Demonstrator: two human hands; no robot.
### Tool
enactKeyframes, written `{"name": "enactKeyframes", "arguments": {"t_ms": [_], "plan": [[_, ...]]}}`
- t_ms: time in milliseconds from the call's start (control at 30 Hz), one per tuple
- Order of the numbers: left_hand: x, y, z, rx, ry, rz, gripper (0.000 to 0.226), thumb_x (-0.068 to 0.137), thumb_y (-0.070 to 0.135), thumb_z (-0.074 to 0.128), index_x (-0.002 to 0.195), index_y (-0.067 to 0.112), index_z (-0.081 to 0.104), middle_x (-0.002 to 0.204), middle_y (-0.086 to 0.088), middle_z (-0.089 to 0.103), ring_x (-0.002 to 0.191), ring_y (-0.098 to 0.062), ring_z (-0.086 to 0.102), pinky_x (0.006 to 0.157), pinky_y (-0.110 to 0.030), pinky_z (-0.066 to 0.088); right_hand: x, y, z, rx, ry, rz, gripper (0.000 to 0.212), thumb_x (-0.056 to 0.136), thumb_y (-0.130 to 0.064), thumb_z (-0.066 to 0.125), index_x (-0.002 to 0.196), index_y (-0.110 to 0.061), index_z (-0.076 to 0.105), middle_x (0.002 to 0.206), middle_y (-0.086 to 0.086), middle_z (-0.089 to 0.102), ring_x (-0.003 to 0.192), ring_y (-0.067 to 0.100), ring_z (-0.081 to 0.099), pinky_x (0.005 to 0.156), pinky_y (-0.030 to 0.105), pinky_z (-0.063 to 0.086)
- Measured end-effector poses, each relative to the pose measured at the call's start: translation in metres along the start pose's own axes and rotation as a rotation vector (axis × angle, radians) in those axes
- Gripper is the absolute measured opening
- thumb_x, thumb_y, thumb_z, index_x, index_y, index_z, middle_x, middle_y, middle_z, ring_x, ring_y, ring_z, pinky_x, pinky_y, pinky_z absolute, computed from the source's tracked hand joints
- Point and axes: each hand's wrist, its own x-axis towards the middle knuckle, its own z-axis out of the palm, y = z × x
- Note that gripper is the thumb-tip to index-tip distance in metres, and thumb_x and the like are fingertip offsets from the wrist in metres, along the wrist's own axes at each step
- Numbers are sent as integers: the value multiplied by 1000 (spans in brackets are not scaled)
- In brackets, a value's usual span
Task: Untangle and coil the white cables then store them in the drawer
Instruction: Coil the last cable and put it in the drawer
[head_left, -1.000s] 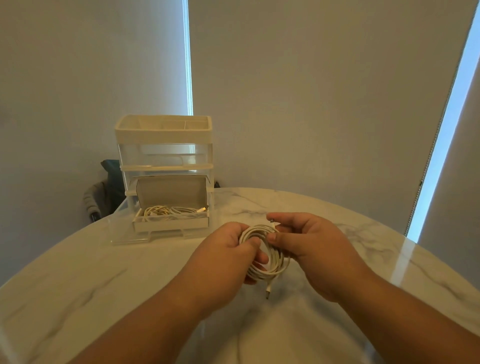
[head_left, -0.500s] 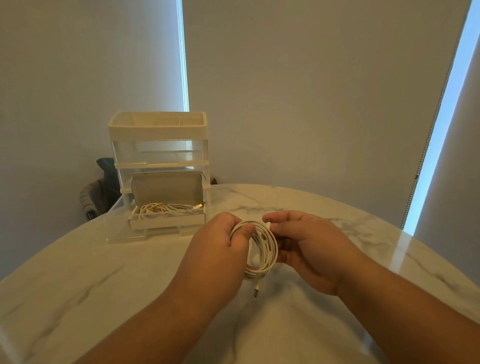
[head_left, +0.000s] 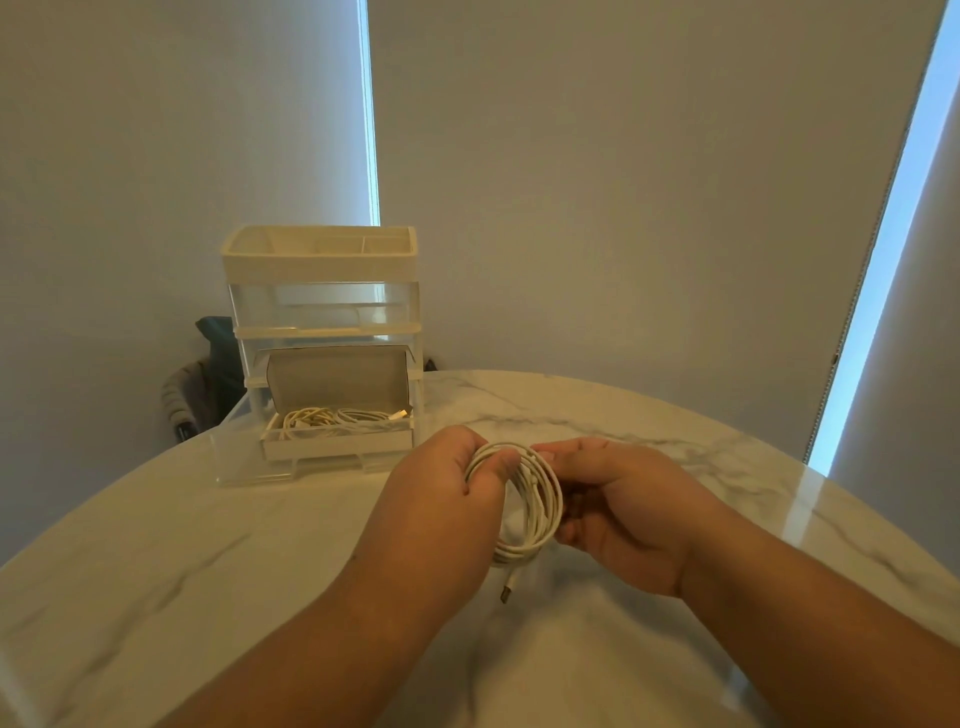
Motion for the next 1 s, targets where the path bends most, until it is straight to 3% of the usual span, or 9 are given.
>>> {"name": "enactKeyframes", "arguments": {"t_ms": [67,133,200,333,500,600,700,867,1000], "plan": [[-1,1,1,42,-7,4,22,97,44,52,84,28,59,73,5,62,67,-10,61,60,-28,52,-3,-2,2,-4,-29,-12,39,82,-19,65,110,8,70,115,38,63,94,38,56,90,54,47],[-2,2,1,65,-10,2,22,97,45,50,86,28,58,75,7,61,68,-8,60,54,-19,43,-3,-1,2,22,-67,-22,55,79,-30,63,113,13,66,109,36,64,94,39,58,95,57,47],[-2,3,1,72,-3,-7,22,98,45,49,86,28,57,75,7,60,67,-8,59,52,-15,38,-5,-2,3,6,-99,-59,59,76,-31,67,111,15,65,101,31,63,91,38,57,89,54,47],[0,1,0,35,38,-9,23,97,42,52,82,25,58,73,4,60,67,-12,60,56,-28,47,-5,-1,3,-152,-137,-143,41,69,-19,72,102,5,74,111,41,61,95,40,54,87,53,42],[1,1,-1,60,28,-39,23,98,40,52,81,24,58,72,4,58,66,-10,56,52,-21,36,-5,-3,1,-306,-144,-180,29,71,-12,70,97,-7,79,104,31,70,90,36,58,84,52,46],[3,0,-2,69,39,-51,25,97,40,53,80,23,58,70,4,58,65,-11,55,53,-27,40,-5,-5,1,-319,-128,-210,29,76,1,73,104,-9,74,82,16,71,71,25,58,67,35,46],[3,0,-2,78,37,-57,27,97,42,53,79,22,57,70,3,57,64,-12,54,53,-27,38,-6,-6,4,-351,-97,-209,43,77,14,68,112,-10,60,71,7,66,61,19,56,59,33,42],[4,-1,-2,62,47,-51,26,96,39,54,79,20,58,70,2,58,67,-14,56,56,-32,42,-10,-1,6,-500,-155,-239,55,61,-4,74,111,-21,60,85,9,69,73,25,61,68,39,52],[5,-4,-1,64,82,-46,25,97,40,52,81,21,57,72,1,58,68,-15,56,58,-32,42,-12,2,8,-765,116,-488,25,76,-24,84,93,-32,68,77,2,70,66,19,65,65,41,59]]}}
